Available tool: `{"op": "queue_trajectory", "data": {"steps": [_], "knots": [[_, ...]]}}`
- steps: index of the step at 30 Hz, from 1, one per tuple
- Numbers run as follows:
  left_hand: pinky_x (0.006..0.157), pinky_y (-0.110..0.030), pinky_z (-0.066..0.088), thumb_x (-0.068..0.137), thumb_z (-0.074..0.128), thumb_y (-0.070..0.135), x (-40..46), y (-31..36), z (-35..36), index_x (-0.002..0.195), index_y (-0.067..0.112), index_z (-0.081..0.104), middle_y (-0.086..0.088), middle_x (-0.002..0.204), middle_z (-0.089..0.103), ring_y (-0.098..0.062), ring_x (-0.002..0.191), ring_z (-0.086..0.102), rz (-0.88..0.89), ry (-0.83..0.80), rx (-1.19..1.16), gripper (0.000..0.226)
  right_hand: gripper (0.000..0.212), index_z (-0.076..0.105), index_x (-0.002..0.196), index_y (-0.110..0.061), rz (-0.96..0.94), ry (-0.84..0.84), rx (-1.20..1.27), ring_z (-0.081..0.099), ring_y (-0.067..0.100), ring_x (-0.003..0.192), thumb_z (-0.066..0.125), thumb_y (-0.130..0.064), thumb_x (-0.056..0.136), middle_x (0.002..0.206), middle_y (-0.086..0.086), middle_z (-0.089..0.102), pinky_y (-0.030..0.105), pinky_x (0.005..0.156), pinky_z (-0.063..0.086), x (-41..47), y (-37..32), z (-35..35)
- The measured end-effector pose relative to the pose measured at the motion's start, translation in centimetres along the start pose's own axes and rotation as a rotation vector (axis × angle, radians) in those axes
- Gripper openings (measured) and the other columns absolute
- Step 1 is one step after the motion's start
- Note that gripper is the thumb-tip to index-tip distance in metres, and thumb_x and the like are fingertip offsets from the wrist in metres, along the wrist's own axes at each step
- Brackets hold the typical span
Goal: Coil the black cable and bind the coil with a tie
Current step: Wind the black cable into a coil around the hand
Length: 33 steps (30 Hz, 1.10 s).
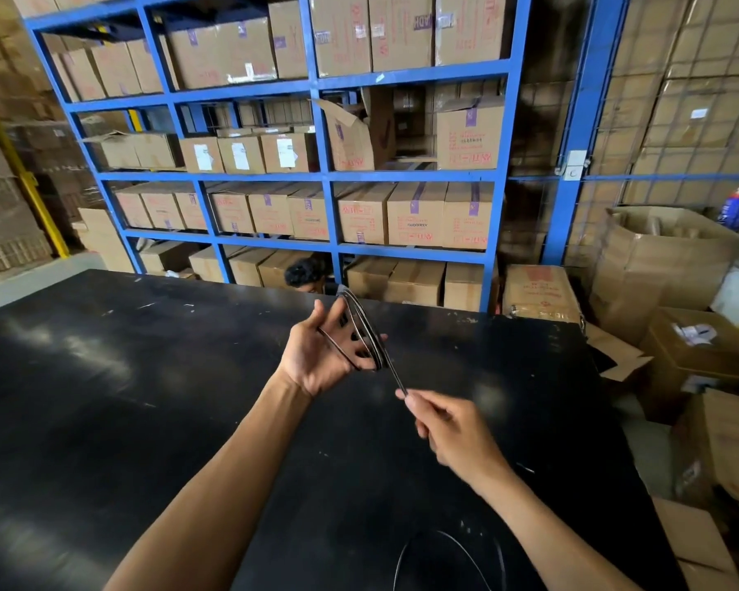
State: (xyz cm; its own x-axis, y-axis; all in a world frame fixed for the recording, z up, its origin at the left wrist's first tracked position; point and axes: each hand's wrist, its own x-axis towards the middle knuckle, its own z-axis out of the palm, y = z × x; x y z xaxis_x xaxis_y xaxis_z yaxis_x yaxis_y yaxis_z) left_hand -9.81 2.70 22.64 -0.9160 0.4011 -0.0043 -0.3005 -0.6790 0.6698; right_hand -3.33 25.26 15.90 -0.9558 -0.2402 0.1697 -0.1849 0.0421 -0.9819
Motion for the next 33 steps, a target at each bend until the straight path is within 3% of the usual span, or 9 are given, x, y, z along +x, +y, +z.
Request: {"op": "queue_trajectory", "data": {"steps": [5, 10, 12, 15, 19, 22, 25, 30, 33], "knots": [[0.099, -0.084, 0.028, 0.103, 0.026, 0.058, -0.5, 0.5, 2.8, 0.152, 0.034, 0.038, -0.011, 0.161, 0.032, -0.059, 0.138, 0.034, -0.021, -0.200, -0.011, 0.056, 0.024, 0.078, 0.112, -0.040, 0.143, -0.159, -0.024, 0.040, 0.010, 0.046, 0.060, -0.047, 0.100, 0.065, -0.002, 0.056, 0.025, 0.045, 0.031, -0.9, 2.8, -0.2], [0.105, -0.085, 0.006, 0.102, 0.019, 0.061, -1.9, -0.2, 4.5, 0.157, 0.040, 0.016, -0.003, 0.169, 0.007, -0.059, 0.147, 0.008, -0.309, -0.444, 0.123, 0.059, 0.039, 0.080, 0.072, -0.034, 0.149, -0.054, -0.281, 0.042, 0.002, 0.040, 0.067, -0.071, 0.079, 0.047, -0.009, 0.052, 0.022, 0.048, 0.030, 1.5, 2.2, -2.7], [0.107, -0.083, -0.002, 0.101, 0.017, 0.063, -2.5, -1.2, 4.3, 0.158, 0.039, 0.017, -0.003, 0.169, 0.007, -0.057, 0.148, 0.001, -0.469, -0.502, 0.195, 0.061, 0.032, 0.075, 0.066, -0.034, 0.086, -0.078, -0.539, 0.053, -0.004, 0.048, 0.076, -0.063, 0.077, 0.053, -0.015, 0.062, 0.020, 0.052, 0.037, 3.4, 0.7, -4.4], [0.108, -0.079, 0.010, 0.100, 0.013, 0.065, -3.0, -2.9, 3.0, 0.157, 0.037, 0.020, -0.004, 0.169, 0.012, -0.057, 0.148, 0.007, -0.649, -0.506, 0.418, 0.065, 0.005, 0.076, 0.087, -0.036, -0.050, -0.218, -0.857, 0.064, 0.000, 0.081, 0.080, -0.035, 0.084, 0.087, -0.015, 0.067, 0.026, 0.074, 0.053, 5.9, -2.3, -6.5], [0.109, -0.080, 0.008, 0.096, 0.028, 0.068, -3.2, -5.3, 0.7, 0.154, 0.037, 0.031, 0.005, 0.163, 0.024, -0.052, 0.148, 0.015, -0.799, -0.361, 0.523, 0.066, 0.011, 0.081, 0.094, -0.031, -0.239, -0.202, -1.013, 0.064, 0.002, 0.085, 0.081, -0.024, 0.086, 0.089, -0.015, 0.065, 0.028, 0.076, 0.055, 8.1, -6.9, -8.4], [0.107, -0.078, 0.013, 0.096, 0.035, 0.064, -2.8, -5.4, -0.8, 0.154, 0.030, 0.033, 0.001, 0.149, 0.041, -0.047, 0.135, 0.036, -0.708, -0.196, 0.463, 0.068, 0.009, 0.083, 0.091, -0.031, -0.213, -0.180, -0.947, 0.065, 0.004, 0.079, 0.084, -0.027, 0.083, 0.082, -0.014, 0.069, 0.022, 0.067, 0.050, 8.4, -8.9, -9.2], [0.100, -0.071, 0.029, 0.094, 0.038, 0.061, -2.5, -4.2, -1.7, 0.130, 0.027, 0.059, -0.003, 0.127, 0.065, -0.043, 0.115, 0.050, -0.527, -0.048, 0.330, 0.054, 0.010, 0.083, 0.093, -0.029, -0.231, -0.188, -0.874, 0.068, 0.004, 0.078, 0.082, -0.035, 0.085, 0.081, -0.012, 0.071, 0.028, 0.067, 0.058, 6.6, -8.7, -8.6], [0.082, -0.051, 0.040, 0.096, 0.035, 0.062, -1.4, -2.1, -1.4, 0.114, 0.026, 0.068, -0.008, 0.115, 0.063, -0.038, 0.107, 0.051, -0.237, 0.093, 0.196, 0.052, 0.022, 0.083, 0.107, -0.018, -0.316, -0.214, -0.609, 0.067, -0.003, 0.071, 0.065, -0.028, 0.099, 0.076, -0.019, 0.072, 0.019, 0.063, 0.052, 2.3, -4.9, -5.0], [0.096, -0.068, 0.033, 0.098, 0.034, 0.060, -0.4, -0.8, -0.6, 0.121, 0.024, 0.063, -0.013, 0.125, 0.058, -0.048, 0.120, 0.053, -0.128, 0.111, 0.125, 0.052, 0.025, 0.080, 0.117, -0.020, -0.212, -0.240, -0.458, 0.060, -0.006, 0.061, 0.063, -0.026, 0.100, 0.062, -0.021, 0.067, 0.012, 0.062, 0.045, 0.4, -1.5, -2.3]]}}
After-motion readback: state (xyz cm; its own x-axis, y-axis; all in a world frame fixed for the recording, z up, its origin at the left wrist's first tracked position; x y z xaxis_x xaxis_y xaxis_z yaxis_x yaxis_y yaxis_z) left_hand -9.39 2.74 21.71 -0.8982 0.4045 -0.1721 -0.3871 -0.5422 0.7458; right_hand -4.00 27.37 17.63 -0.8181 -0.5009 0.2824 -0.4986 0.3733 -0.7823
